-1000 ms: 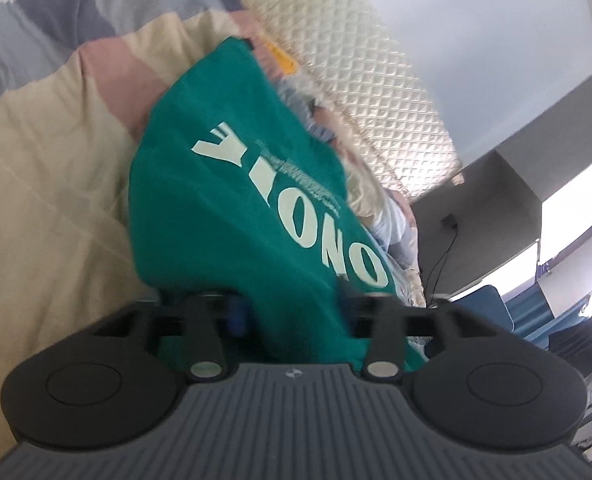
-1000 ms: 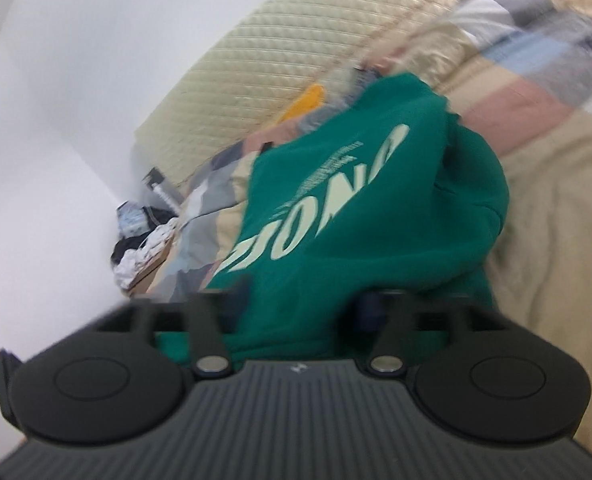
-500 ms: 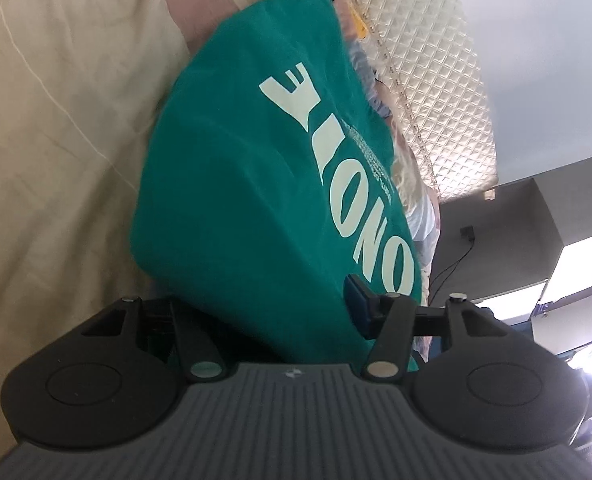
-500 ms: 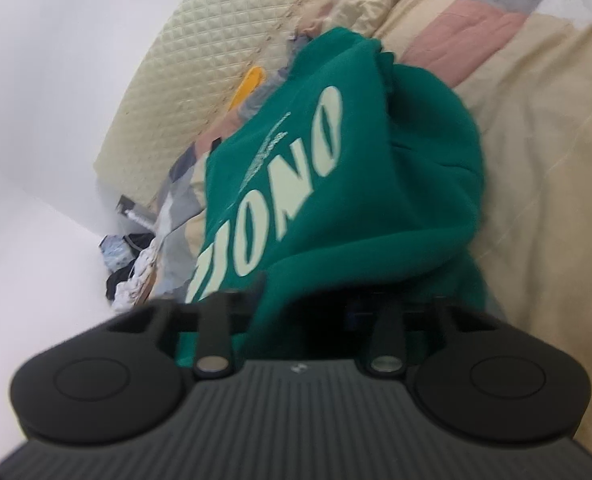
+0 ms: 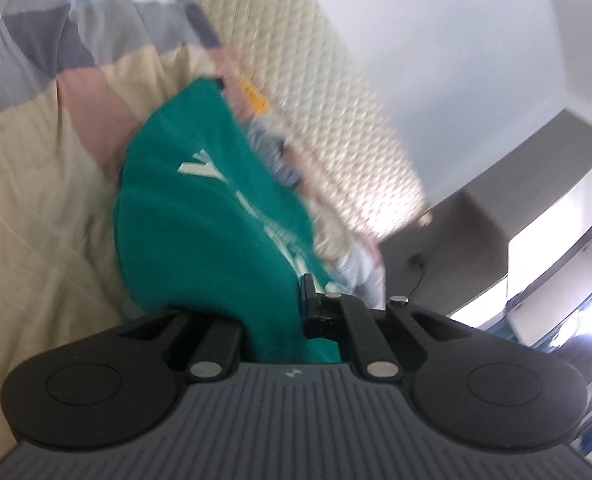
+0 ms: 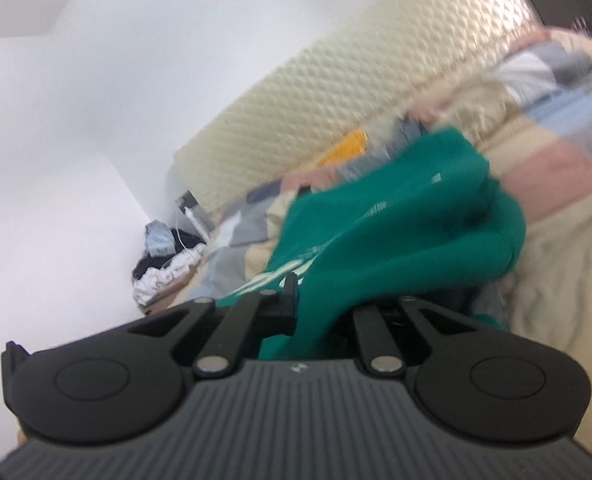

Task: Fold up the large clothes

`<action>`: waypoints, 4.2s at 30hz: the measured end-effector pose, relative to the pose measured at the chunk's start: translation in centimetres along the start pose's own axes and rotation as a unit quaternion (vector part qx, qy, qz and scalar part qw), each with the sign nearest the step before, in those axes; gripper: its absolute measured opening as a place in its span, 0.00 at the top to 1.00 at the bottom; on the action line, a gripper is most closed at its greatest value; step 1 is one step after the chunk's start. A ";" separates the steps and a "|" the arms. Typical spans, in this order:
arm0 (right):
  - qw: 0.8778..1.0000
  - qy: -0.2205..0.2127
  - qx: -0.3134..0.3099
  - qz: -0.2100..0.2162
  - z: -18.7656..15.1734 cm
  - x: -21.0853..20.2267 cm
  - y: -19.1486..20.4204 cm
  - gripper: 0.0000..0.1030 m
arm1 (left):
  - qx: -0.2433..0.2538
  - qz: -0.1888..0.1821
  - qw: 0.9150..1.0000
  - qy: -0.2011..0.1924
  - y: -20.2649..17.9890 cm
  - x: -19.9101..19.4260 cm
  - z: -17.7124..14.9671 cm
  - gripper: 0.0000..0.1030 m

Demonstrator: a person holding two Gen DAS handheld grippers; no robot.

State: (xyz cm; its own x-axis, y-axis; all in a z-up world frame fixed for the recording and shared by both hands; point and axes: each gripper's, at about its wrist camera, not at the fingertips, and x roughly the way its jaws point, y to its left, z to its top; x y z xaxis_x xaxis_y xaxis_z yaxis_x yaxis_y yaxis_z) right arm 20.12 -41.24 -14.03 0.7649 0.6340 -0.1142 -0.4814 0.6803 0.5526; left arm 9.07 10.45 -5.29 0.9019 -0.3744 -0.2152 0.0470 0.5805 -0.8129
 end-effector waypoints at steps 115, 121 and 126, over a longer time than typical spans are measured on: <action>0.982 0.020 -0.156 -0.100 3.7 0.1 3.1 0.49 | 0.337 0.146 0.928 0.054 -8.6 9.2 -4.5 0.40; 0.982 0.033 -0.146 -0.117 2.7 0.9 2.2 0.49 | 0.334 0.170 0.924 0.076 -6.5 12.7 -5.6 0.39; 0.984 0.039 -0.123 -0.122 2.0 1.7 0.7 0.41 | 0.332 0.176 0.920 0.108 -5.6 18.6 -4.3 0.27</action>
State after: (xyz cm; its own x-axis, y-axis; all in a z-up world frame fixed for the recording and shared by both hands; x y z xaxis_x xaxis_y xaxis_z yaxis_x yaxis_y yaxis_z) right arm 21.97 -40.38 -12.16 0.8397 0.4609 -0.2871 -0.3845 0.8780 0.2852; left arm 23.74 -2.85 -7.02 0.8085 -0.1711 -0.5630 0.0845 0.9806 -0.1767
